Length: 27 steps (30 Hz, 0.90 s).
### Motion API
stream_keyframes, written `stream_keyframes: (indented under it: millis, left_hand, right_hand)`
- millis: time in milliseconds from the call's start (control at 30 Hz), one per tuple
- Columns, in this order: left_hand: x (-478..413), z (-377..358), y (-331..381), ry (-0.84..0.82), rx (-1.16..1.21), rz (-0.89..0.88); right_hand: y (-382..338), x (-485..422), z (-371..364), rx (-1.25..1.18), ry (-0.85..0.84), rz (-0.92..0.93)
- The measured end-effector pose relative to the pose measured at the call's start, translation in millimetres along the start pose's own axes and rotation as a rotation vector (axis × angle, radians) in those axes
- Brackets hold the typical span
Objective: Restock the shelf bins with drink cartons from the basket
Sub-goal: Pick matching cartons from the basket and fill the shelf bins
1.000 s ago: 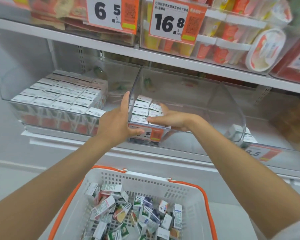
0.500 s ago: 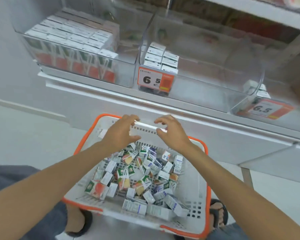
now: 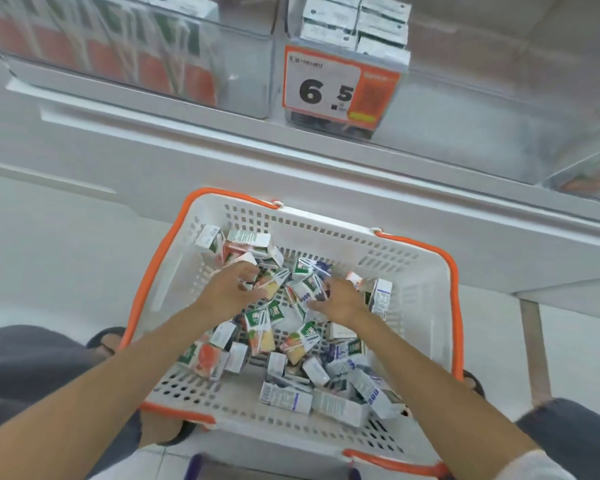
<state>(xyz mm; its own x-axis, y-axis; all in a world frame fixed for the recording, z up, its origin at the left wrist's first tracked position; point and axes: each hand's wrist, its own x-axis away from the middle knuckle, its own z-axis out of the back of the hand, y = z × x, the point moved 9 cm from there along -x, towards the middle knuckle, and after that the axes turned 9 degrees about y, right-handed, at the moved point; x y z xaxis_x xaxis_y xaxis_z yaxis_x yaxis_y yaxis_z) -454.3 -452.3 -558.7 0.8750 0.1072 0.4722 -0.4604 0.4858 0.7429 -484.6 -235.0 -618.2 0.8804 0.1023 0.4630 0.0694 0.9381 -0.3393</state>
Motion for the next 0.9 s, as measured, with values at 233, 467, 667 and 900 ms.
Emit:
stream_keyframes:
  millis: [233, 467, 667, 900]
  left_hand:
    - [13.5, -51.0, -35.7, -0.229, 0.566, 0.518]
    - [5.0, -27.9, -58.0, -0.140, 0.515, 0.492]
    - [4.1, -29.6, -59.3, -0.132, 0.502, 0.464]
    - [1.5, -22.6, -52.5, -0.060, 0.488, 0.414]
  right_hand:
    - [-34.3, -3.4, 12.1, -0.535, -0.118, 0.138]
    - [-6.5, -49.2, -43.8, 0.088, -0.075, 0.087]
    - [1.3, -61.0, -39.7, 0.019, 0.139, 0.101]
    - [-8.2, -26.6, 12.9, -0.295, 0.363, 0.091]
